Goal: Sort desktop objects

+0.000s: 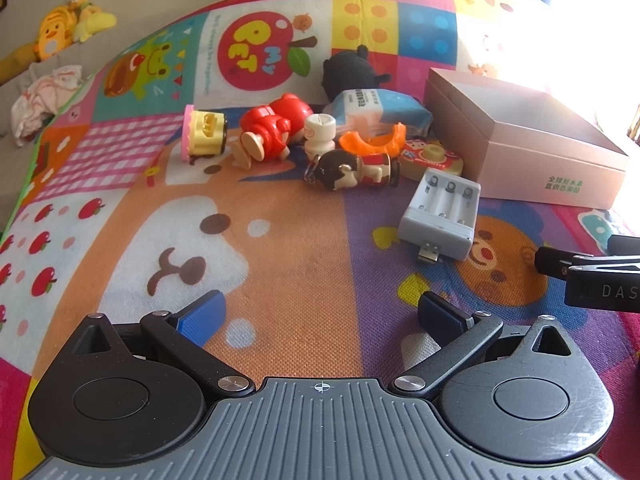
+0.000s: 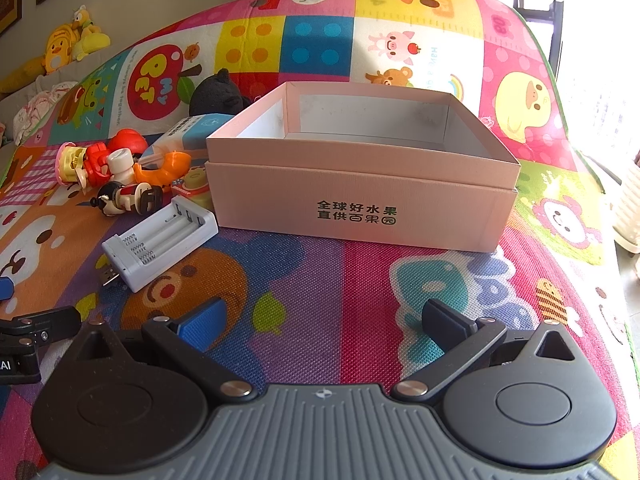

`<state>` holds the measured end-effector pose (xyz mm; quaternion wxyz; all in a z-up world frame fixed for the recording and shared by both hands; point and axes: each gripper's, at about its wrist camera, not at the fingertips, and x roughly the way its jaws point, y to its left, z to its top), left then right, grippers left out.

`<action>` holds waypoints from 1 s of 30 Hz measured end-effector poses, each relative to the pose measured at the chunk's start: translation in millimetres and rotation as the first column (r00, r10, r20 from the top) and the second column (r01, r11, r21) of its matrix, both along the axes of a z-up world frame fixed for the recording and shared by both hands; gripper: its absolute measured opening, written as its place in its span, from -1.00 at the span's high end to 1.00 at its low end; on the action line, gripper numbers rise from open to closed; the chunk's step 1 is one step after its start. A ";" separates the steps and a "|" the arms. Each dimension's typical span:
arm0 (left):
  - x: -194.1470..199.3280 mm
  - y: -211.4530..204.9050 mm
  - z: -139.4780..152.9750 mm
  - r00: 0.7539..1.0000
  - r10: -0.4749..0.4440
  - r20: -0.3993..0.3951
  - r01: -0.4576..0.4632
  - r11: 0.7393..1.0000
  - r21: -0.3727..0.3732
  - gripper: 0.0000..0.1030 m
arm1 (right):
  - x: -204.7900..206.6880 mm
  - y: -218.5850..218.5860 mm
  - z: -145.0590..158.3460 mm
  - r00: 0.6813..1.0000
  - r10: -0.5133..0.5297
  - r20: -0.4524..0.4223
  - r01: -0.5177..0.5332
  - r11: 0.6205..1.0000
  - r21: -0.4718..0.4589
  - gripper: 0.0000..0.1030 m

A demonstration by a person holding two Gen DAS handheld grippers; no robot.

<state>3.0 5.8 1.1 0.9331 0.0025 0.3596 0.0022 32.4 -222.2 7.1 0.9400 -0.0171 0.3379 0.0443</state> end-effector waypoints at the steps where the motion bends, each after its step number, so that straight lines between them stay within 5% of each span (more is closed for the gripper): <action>1: -0.1 0.1 0.0 1.000 0.000 0.001 0.000 1.000 -0.001 -1.00 | 0.4 0.5 -0.5 1.000 0.000 -0.001 0.000 1.000 0.002 -1.00; 15: -1.1 -3.6 1.8 1.000 -0.005 0.002 0.005 1.000 -0.014 -1.00 | 8.0 0.0 2.7 0.995 0.057 -0.085 -0.057 0.998 -0.001 -1.00; 23: 17.2 -9.2 23.7 0.989 -0.111 0.099 0.118 0.991 -0.070 -1.00 | 8.1 1.9 5.4 0.990 0.098 -0.100 -0.099 0.995 -0.008 -1.00; 26: 26.1 7.0 29.6 0.991 -0.029 0.133 0.039 0.996 -0.075 -1.00 | 3.9 11.7 11.2 0.966 0.231 -0.116 -0.228 0.973 0.035 -1.00; 30: 33.0 37.0 32.4 0.985 0.103 0.136 -0.090 0.991 -0.098 -1.00 | 5.1 50.2 23.1 0.960 0.272 -0.064 -0.268 0.961 0.061 -1.00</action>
